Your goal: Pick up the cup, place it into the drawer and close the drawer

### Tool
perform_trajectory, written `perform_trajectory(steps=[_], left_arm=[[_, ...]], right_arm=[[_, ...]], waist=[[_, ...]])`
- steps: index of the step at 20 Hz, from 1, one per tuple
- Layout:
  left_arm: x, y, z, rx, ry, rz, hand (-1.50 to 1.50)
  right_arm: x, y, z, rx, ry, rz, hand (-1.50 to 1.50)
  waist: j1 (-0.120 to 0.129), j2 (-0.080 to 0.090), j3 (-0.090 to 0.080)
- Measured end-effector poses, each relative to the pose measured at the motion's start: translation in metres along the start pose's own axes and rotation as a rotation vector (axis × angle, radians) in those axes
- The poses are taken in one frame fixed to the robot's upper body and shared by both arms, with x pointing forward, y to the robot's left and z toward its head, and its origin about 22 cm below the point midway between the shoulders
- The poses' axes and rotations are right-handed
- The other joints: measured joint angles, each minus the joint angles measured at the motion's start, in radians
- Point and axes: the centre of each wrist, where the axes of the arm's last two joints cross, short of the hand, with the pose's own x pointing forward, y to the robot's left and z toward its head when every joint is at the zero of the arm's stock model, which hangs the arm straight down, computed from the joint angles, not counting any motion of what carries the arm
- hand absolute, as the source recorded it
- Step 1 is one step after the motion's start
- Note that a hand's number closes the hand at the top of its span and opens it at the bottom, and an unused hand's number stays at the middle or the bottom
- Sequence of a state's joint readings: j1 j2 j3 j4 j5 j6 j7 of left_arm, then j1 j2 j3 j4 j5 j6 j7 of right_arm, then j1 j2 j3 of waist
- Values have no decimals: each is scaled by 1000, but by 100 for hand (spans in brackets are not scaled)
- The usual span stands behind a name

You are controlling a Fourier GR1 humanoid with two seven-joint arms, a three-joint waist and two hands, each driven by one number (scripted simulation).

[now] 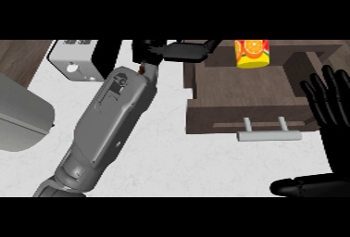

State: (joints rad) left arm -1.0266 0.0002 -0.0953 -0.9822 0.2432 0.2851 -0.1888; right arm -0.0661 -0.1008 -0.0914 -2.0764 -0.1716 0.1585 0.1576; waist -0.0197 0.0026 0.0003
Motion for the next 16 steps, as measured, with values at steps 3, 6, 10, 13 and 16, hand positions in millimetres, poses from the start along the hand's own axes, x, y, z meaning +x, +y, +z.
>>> perform_trajectory(steps=[3, 6, 10, 13, 16], left_arm=[[-5, -9, -7, 8, 21, -11, 150], [-13, -16, -13, 12, 39, -30, 150], [-25, -21, -17, 16, 70, -47, 150], [-30, -28, -19, 15, 96, -70, 150], [-38, -31, -17, 3, 123, -103, 150]], right_arm=[[0, -1, 2, 2, -5, -3, -150], [-5, -2, 5, 11, -7, -4, -150], [-11, -6, 3, 9, -8, -3, -150], [-11, -5, 0, 14, -16, -2, -150], [-7, -4, -5, 20, -26, -8, -150]], waist=[[-4, 1, 0], [-12, 3, 0], [-20, 6, 0], [-28, 7, 0], [-36, 9, 1]])
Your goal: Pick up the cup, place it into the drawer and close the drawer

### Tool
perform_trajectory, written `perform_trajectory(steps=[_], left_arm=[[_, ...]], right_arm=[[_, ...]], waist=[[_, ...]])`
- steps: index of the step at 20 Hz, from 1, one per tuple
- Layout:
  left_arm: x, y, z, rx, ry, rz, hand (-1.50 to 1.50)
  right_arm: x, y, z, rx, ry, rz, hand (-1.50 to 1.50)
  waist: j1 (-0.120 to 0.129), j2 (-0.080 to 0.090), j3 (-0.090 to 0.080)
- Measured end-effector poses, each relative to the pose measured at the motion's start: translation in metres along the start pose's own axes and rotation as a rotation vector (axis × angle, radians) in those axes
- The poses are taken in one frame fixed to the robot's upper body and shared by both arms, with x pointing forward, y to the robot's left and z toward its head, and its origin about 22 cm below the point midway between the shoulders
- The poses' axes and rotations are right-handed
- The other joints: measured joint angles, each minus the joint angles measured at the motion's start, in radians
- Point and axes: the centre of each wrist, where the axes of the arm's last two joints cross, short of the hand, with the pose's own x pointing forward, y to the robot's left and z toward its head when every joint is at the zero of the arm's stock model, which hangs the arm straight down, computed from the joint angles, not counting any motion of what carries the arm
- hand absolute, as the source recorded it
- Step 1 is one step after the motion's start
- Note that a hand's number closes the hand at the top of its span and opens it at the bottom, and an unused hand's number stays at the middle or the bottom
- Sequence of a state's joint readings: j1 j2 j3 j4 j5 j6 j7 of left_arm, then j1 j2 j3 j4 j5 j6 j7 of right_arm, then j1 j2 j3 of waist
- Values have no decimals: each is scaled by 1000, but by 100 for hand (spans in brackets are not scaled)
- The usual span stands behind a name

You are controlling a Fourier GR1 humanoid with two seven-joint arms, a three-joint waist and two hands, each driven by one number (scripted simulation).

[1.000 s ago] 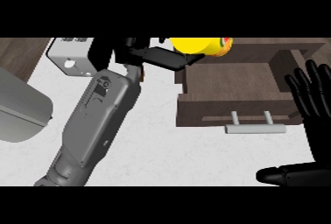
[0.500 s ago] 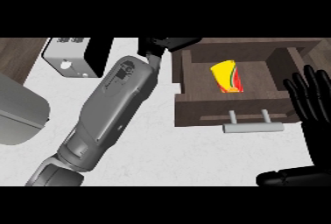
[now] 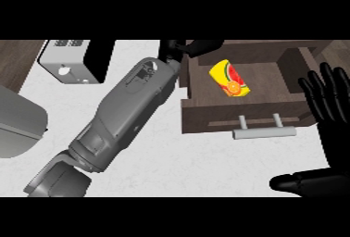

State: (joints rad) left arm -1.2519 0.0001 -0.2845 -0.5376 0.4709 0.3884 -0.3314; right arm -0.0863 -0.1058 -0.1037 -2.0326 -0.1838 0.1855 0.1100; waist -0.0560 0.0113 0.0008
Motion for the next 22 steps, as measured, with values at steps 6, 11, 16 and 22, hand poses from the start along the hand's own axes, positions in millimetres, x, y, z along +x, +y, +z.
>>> perform_trajectory(steps=[6, 11, 16, 22], left_arm=[[-8, -5, 1, -28, 19, -58, 150], [-14, -8, 3, -45, 44, -132, 150], [-15, -12, 2, -47, 54, -219, -150], [-16, -16, 6, -41, 45, -176, -150]], right_arm=[[1, 7, -7, 23, 3, -3, -150], [1, 9, -9, 35, -4, -20, -150], [-3, 9, -13, 50, -13, -29, -150], [0, 12, -18, 66, -31, -58, -150]], waist=[[-18, 5, 0], [-31, 8, 1], [-47, 13, 1], [-58, 15, 1]])
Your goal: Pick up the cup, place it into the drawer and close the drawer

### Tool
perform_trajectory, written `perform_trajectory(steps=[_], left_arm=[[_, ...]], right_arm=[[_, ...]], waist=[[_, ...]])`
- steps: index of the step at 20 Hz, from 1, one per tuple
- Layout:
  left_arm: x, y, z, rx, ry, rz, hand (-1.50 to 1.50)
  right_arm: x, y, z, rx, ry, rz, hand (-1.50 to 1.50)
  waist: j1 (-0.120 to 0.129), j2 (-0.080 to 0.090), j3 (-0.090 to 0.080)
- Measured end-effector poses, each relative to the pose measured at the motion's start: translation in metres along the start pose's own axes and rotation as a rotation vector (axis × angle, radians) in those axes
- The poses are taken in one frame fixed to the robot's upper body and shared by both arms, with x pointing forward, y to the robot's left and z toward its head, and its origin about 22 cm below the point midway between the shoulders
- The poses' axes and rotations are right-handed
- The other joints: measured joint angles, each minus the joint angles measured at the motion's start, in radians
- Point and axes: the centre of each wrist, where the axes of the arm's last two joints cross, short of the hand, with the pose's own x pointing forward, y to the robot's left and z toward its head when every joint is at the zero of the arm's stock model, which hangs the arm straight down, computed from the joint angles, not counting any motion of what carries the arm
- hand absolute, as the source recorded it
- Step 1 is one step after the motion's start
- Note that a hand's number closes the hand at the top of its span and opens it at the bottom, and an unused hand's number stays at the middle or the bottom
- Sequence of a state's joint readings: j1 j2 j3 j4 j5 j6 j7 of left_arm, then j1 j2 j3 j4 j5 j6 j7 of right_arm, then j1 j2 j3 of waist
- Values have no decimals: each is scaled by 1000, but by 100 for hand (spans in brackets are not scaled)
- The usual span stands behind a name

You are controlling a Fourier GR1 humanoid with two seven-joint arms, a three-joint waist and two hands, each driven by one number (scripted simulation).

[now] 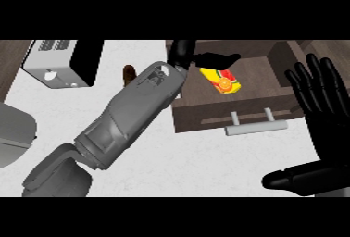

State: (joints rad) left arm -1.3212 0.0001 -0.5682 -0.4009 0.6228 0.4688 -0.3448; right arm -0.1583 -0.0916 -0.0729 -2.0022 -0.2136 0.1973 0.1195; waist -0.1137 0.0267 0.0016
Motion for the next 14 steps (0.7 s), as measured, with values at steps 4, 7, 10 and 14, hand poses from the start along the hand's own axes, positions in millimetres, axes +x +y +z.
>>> perform_trajectory(steps=[4, 7, 10, 14], left_arm=[[9, -4, -1, -6, -39, 91, -150], [13, -5, -1, -4, -86, 165, -150], [24, -5, -5, 4, -112, 232, -150], [20, 1, -1, 22, -97, 300, -150]], right_arm=[[1, -2, -2, 10, 3, -36, -150], [2, -10, 0, 2, 8, -54, -150], [8, -16, 6, 8, 12, -63, 150], [13, -21, 13, 36, 18, -37, 150]], waist=[[13, -4, 0], [35, -9, -1], [54, -15, -1], [88, -24, -1]])
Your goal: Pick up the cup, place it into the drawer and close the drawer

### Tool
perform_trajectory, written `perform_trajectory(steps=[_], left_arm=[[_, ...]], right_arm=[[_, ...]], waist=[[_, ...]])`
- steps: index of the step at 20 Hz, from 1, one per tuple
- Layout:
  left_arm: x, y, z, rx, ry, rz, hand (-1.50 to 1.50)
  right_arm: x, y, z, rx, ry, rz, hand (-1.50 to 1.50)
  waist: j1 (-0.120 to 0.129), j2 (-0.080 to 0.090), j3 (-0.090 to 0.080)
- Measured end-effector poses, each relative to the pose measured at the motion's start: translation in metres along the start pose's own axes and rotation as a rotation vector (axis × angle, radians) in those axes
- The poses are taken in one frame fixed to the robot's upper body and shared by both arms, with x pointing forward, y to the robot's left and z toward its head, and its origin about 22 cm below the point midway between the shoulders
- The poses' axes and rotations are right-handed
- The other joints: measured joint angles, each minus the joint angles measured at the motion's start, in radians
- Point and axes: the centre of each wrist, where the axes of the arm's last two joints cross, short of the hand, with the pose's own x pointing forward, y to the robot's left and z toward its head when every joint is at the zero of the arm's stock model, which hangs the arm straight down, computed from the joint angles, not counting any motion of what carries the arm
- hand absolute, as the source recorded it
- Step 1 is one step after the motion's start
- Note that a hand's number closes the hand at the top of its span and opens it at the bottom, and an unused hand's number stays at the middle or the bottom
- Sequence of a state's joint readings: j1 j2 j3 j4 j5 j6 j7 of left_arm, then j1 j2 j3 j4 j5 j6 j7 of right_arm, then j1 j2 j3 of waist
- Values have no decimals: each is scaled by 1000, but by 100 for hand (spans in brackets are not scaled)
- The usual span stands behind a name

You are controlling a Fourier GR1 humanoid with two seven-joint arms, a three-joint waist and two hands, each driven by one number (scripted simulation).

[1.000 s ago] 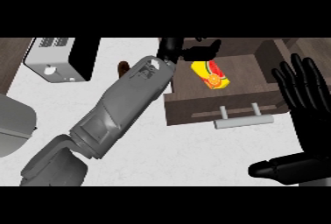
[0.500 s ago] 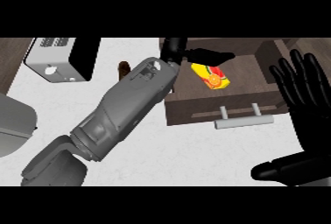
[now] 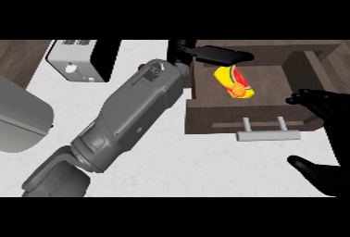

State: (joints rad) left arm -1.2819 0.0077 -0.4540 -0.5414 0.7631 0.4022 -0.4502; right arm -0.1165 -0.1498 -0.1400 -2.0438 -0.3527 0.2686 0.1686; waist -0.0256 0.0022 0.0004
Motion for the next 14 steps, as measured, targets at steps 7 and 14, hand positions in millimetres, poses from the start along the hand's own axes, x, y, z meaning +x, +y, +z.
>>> perform_trajectory(steps=[7, 14], left_arm=[[5, 48, 8, 83, -4, 68, -150], [4, 119, 48, 160, 15, 86, -150]], right_arm=[[15, -1, 10, 118, 56, 178, 150], [9, -4, 19, 165, 129, 324, 150]], waist=[[38, -11, -1], [57, -13, -1]])
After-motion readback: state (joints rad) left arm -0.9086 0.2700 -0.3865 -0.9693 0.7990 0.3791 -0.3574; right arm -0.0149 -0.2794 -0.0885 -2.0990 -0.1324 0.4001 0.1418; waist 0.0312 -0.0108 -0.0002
